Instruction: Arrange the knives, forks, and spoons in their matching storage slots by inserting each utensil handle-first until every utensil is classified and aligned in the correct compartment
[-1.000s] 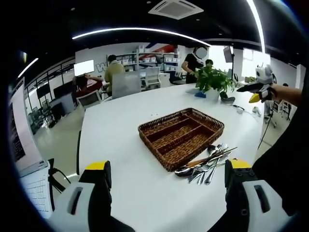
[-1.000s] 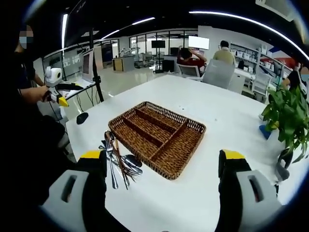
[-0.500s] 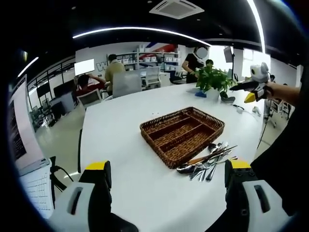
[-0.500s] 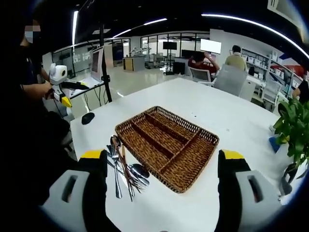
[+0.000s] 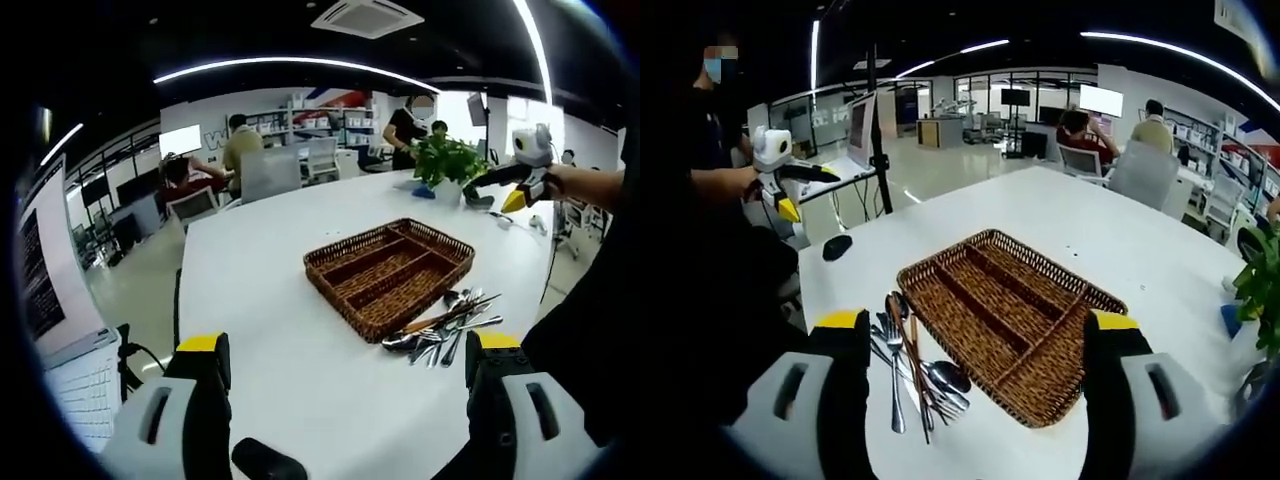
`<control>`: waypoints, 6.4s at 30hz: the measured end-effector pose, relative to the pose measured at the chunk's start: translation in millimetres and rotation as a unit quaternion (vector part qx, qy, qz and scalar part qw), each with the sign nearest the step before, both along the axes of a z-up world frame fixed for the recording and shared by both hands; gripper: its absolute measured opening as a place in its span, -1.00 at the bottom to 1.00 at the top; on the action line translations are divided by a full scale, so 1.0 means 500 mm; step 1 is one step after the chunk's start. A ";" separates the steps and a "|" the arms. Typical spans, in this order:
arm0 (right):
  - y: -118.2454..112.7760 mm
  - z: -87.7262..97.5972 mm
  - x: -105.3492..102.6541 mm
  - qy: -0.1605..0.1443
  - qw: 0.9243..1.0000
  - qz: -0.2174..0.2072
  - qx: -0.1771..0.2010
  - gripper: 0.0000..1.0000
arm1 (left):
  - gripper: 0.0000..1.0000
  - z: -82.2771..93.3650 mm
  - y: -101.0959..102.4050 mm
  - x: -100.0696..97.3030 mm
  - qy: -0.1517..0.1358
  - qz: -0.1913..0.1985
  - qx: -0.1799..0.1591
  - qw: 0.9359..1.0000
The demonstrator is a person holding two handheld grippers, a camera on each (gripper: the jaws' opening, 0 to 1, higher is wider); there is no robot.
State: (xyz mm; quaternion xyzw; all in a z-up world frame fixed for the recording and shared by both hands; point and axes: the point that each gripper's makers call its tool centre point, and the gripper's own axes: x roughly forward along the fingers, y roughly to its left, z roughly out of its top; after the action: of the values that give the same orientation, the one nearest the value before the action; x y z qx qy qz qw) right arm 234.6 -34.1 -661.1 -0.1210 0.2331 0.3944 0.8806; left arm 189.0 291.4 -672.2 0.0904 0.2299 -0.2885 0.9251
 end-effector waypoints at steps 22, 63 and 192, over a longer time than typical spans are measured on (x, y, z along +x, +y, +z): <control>0.164 -0.086 -0.017 0.014 0.993 0.120 -0.012 0.60 | 0.99 0.000 0.015 0.003 -0.005 0.003 -0.010 1.000; 0.297 -0.267 -0.039 0.069 0.980 0.186 -0.014 -0.12 | 0.99 -0.001 0.066 0.000 -0.003 0.017 -0.029 0.999; -0.081 -0.112 0.075 0.176 0.952 -0.252 0.001 -0.91 | 0.99 0.007 -0.058 0.085 -0.006 -0.031 -0.052 0.998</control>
State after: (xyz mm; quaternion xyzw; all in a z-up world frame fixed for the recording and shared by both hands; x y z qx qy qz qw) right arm 272.0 -74.7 -717.1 0.0138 0.4071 0.1747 0.8964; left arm 231.7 262.3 -668.6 0.0514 0.2062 -0.3281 0.9204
